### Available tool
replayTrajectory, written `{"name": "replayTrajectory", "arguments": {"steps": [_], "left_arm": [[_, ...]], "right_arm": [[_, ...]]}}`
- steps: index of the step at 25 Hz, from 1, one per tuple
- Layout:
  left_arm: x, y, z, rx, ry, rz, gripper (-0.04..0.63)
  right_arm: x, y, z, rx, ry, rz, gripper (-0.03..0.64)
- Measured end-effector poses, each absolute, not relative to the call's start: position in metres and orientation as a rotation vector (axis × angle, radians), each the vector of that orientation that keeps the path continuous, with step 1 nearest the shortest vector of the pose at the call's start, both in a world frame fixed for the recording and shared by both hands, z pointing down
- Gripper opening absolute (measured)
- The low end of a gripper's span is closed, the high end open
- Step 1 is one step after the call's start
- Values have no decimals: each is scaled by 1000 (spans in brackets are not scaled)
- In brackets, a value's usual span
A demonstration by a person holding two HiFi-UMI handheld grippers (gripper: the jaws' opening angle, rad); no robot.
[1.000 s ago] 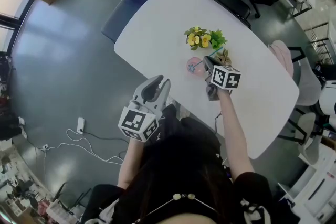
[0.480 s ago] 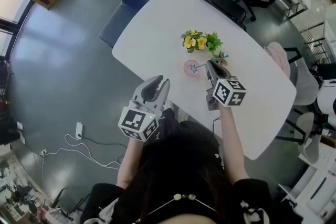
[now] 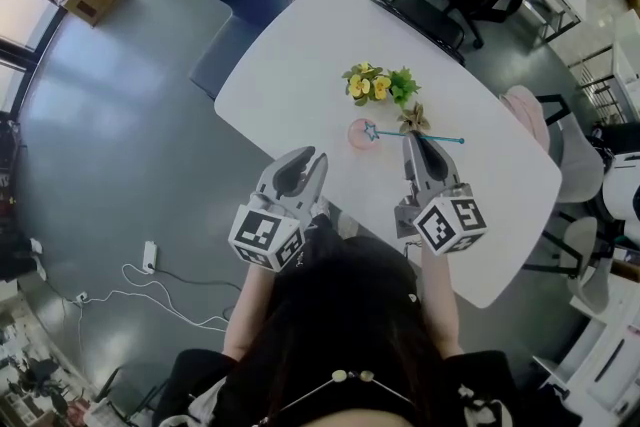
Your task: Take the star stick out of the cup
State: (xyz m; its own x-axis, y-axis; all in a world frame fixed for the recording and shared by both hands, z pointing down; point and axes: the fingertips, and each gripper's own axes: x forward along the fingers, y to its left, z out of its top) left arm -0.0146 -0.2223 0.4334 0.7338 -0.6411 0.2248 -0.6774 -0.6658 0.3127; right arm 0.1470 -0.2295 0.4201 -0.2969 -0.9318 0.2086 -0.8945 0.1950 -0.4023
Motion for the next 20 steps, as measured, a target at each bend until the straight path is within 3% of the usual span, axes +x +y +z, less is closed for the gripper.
{"name": "replayTrajectory", "arguments": {"steps": [20], "left_arm": [[-11,-214,422,2590,-985,86,81]], "right_arm": [[152,-193,386,-1810,2281,-620,20]]}}
